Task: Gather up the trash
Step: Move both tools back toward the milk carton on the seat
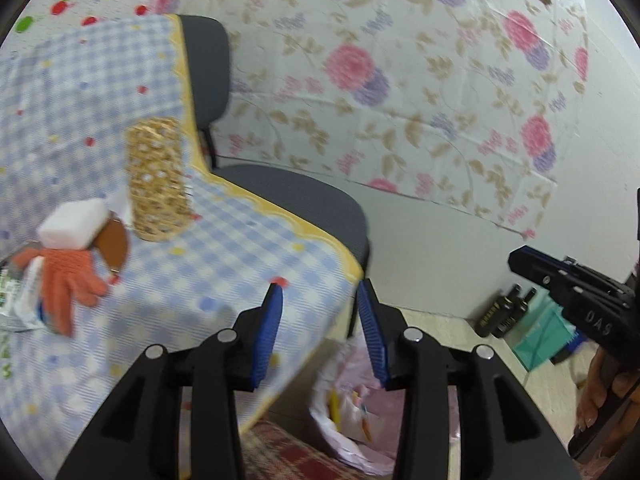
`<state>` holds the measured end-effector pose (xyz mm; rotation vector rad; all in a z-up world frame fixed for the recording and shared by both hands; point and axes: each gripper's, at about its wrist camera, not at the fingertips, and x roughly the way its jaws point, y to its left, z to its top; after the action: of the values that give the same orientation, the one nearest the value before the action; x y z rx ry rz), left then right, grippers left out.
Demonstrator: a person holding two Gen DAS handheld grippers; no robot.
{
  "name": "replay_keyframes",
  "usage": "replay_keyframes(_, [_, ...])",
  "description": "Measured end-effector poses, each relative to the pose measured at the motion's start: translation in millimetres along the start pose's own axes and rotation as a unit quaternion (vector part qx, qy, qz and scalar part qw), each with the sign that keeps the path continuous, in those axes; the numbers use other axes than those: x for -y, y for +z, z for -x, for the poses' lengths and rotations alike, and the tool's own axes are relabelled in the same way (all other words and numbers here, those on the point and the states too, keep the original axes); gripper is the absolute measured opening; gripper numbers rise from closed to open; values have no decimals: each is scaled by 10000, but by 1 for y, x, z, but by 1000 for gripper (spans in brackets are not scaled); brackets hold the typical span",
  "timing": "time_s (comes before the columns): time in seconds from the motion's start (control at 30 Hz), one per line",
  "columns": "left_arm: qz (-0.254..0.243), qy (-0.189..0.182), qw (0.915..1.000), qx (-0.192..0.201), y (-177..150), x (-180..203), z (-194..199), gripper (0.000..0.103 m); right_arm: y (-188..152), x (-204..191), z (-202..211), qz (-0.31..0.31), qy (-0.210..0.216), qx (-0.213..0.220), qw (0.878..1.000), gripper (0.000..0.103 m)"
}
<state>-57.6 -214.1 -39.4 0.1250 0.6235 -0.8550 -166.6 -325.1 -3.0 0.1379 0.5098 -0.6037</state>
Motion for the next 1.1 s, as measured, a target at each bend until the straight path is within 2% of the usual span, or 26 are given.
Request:
replay_keyframes(0.2, [219,430,9987,166,5,-31,16,39,23,-27,-13,212,357,55,9991,22])
replay_keyframes(0.3, [374,632,9971,209,6,-51,22,40,33,-44,-16,307,418,177,9985,22])
replay_keyframes(0.47, [587,997,9930,254,5,-81,34,43,49,-72,-27,402,750,319,9959,22])
replay_keyframes(0.67, [886,1515,9839,340,1,-121,57,45,65,-106,-42,634,915,507,9925,26])
replay_keyframes(0.73, [974,1751,9789,403,-1,-135,66,50,68,-115,-48,678,1007,491,9914,30])
replay_keyframes(0.87, [1124,2101,9703,425,-5,-160,79,53,73,-140,-60,880,1197,486,9877,41])
replay_keyframes(1.1, [1434,2393,9601,169,-23,-193,77,53,72,-179,-86,1103,1558,340,9810,43])
